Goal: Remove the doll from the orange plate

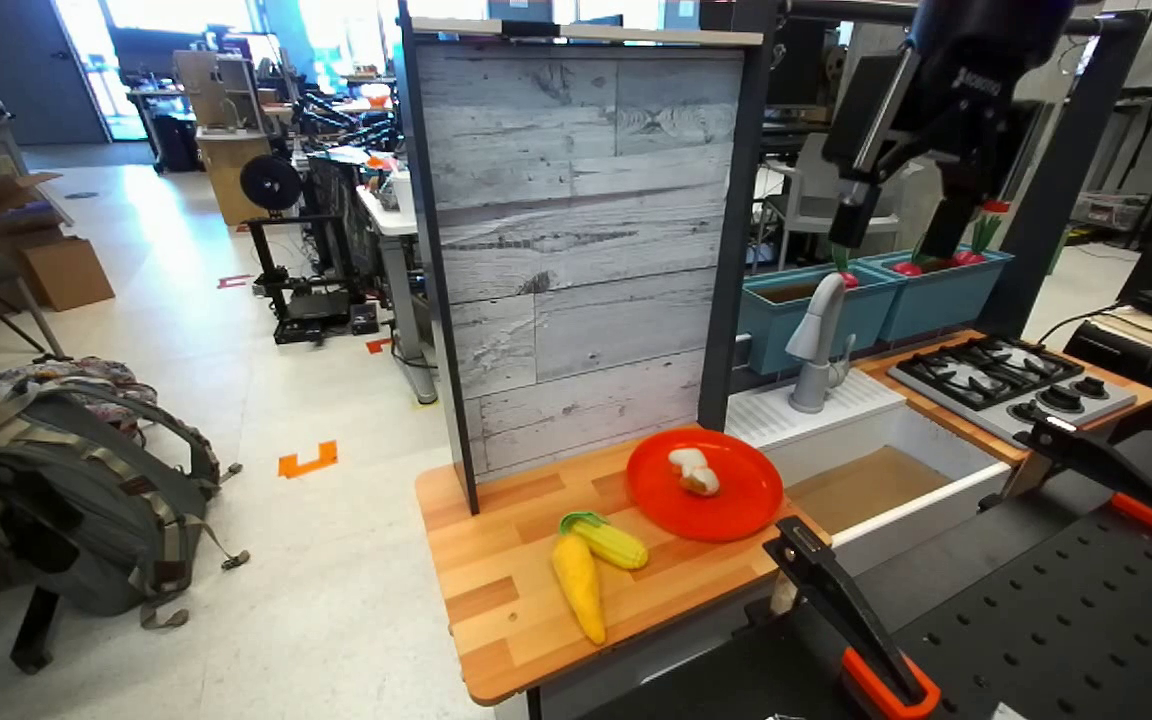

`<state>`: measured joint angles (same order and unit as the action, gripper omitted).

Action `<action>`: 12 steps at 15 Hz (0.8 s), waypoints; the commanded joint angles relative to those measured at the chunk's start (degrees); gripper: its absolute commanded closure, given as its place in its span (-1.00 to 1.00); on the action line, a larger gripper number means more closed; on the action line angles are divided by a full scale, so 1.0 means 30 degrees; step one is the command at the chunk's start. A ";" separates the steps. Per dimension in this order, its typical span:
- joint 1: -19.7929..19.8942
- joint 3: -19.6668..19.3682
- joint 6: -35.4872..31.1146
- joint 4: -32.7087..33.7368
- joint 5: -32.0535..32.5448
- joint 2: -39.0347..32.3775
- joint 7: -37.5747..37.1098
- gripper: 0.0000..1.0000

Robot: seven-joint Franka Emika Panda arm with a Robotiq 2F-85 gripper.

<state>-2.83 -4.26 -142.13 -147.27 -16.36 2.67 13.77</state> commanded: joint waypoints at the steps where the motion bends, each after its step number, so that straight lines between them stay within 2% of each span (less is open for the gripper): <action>1: 0.0300 0.0595 -0.0349 0.2456 -0.1609 -0.3474 0.0975 -1.00; 5: 0.0999 0.1443 -0.0589 0.4644 -0.2065 -0.6382 0.0772 -1.00; 9: 0.1988 0.2670 -0.2617 0.6421 -0.3130 -0.9011 0.0939 -1.00; 12: 0.2538 0.3441 -0.3939 0.7537 -0.2993 -1.0757 0.0514 -1.00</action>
<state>2.29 3.10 -150.49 -128.90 -24.25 -24.12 15.18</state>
